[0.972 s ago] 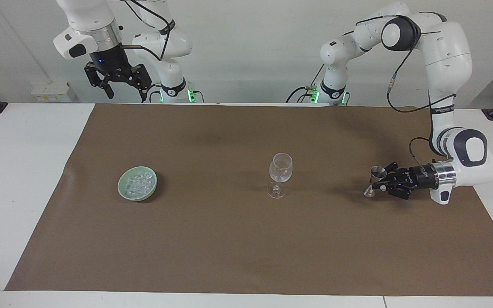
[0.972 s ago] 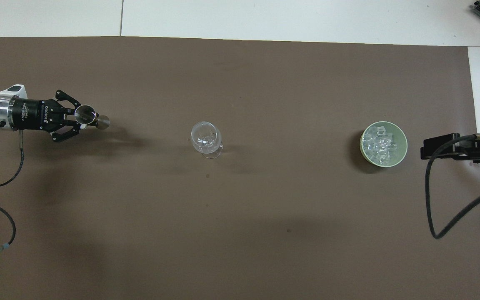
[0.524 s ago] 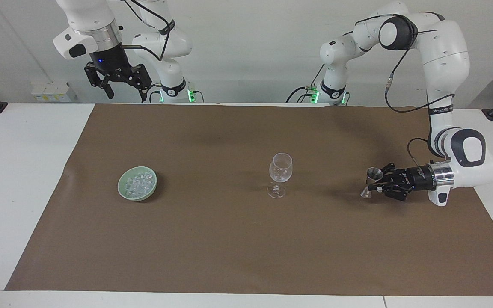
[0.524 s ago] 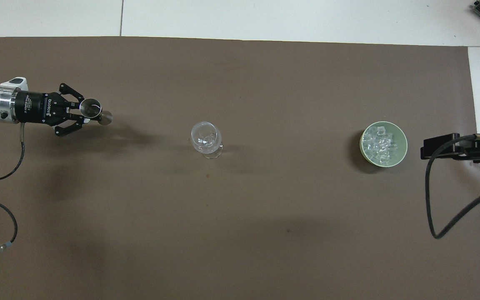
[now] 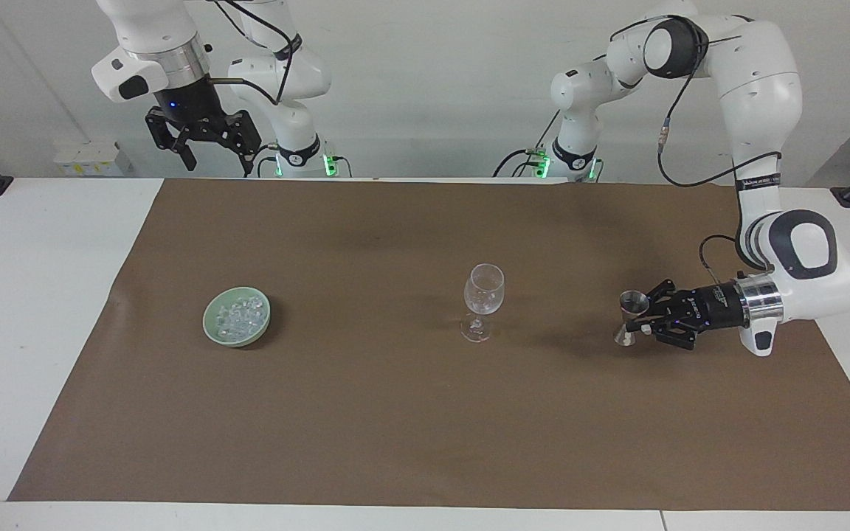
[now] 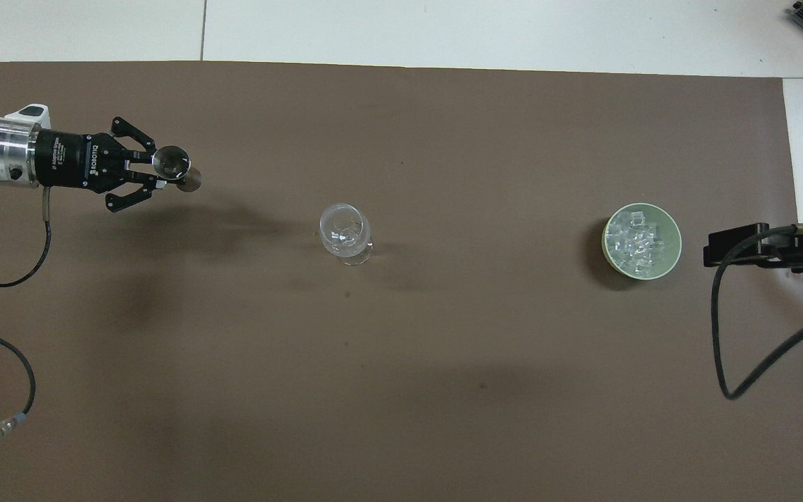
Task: Pour wine and add ice with both arms
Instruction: 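Carry the jigger with the left gripper to above the clear glass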
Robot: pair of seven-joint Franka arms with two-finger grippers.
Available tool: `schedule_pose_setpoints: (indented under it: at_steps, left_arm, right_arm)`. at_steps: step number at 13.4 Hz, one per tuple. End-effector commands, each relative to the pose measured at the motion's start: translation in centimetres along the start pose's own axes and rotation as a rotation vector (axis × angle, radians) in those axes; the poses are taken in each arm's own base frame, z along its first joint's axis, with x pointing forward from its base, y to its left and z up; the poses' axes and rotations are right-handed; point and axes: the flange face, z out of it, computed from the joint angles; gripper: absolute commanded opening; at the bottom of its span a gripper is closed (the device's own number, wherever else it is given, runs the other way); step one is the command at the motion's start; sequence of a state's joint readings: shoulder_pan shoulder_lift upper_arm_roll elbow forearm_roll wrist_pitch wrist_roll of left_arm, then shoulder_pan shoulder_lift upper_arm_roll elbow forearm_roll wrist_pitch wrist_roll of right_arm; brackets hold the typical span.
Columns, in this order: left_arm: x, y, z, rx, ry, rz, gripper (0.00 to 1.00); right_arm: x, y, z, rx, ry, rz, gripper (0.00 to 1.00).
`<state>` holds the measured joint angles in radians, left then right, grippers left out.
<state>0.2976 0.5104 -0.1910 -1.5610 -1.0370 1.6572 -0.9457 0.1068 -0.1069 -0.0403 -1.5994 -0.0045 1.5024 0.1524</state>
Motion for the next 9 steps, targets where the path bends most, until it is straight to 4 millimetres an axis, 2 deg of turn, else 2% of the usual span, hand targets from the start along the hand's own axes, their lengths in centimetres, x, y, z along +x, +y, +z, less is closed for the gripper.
schedule_pose_setpoints:
  at_steps: [1, 6, 9]
  left_arm:
    - [-3.8, -2.5, 1.4, -0.037, 0.092, 0.000, 0.00]
    - [-7.0, -5.3, 3.7, -0.114, 0.202, 0.020, 0.00]
    - [-7.8, -6.1, 4.6, -0.132, 0.228, 0.024, 0.00]
  right_arm:
    - [-0.4, 0.4, -0.1, 0.009, -0.011, -0.005, 1.00]
    - [-0.4, 0.4, -0.1, 0.009, -0.011, -0.007, 1.00]
    - [-0.4, 0.4, -0.1, 0.009, -0.011, -0.007, 1.00]
